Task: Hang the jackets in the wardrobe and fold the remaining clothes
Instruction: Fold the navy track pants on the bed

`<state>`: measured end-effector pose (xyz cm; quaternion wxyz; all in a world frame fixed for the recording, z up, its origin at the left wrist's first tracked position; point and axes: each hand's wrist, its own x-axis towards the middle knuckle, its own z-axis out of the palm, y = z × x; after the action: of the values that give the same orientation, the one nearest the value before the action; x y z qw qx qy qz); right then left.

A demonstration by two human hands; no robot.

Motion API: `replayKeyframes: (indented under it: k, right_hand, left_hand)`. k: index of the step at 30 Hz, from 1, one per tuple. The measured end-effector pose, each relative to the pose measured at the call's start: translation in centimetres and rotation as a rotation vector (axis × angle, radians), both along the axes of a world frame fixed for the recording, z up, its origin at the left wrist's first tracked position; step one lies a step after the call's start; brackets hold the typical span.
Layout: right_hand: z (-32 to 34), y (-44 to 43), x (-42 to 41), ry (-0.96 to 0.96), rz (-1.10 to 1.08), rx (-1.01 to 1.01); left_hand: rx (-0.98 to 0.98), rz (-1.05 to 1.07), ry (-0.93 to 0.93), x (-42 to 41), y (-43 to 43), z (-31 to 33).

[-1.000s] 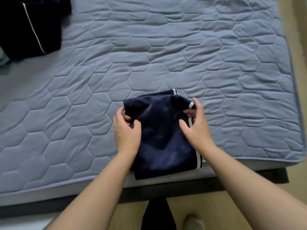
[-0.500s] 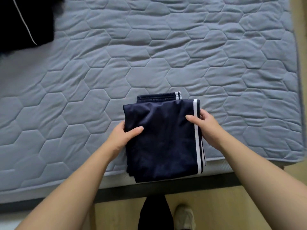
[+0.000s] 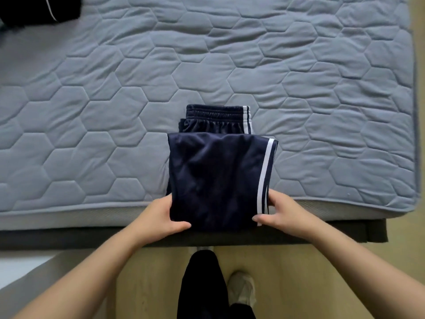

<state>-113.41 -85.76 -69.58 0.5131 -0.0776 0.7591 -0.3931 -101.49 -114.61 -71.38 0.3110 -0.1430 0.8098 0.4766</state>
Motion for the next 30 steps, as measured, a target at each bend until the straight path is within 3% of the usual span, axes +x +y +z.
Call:
replayKeyframes:
  k: [4,9,16,22,25,30]
  right_hand:
    - [-0.7,2.0,2.6,0.152,0.110,0.045]
    - [-0.7,3.5,6.2,0.140,0.123,0.087]
    - [0.1,0.6,3.1,-0.029,-0.414,-0.086]
    - [0.2,-3.7,-0.7,-0.015,-0.613,-0.249]
    - [-0.6,-6.1,-3.0,0.101,-0.650,-0.231]
    - [-5.1,-8.6,-5.8,0.417,-0.550,0.112]
  left_hand:
    - [-0.098,-0.066,0.007,2.8,0.5,-0.9]
    - [-0.048,0.034,-0.101,6.7,2.4,-0.8]
    - [0.236,0.675,-0.062,1.6,3.5,0.5]
    - [0.338,0.919,0.186,-4.1,3.6,1.6]
    - [0.179,0.949,0.227,-6.5,2.9,0.1]
    - [-0.212,0.894,0.142,-10.3,1.6,-3.9]
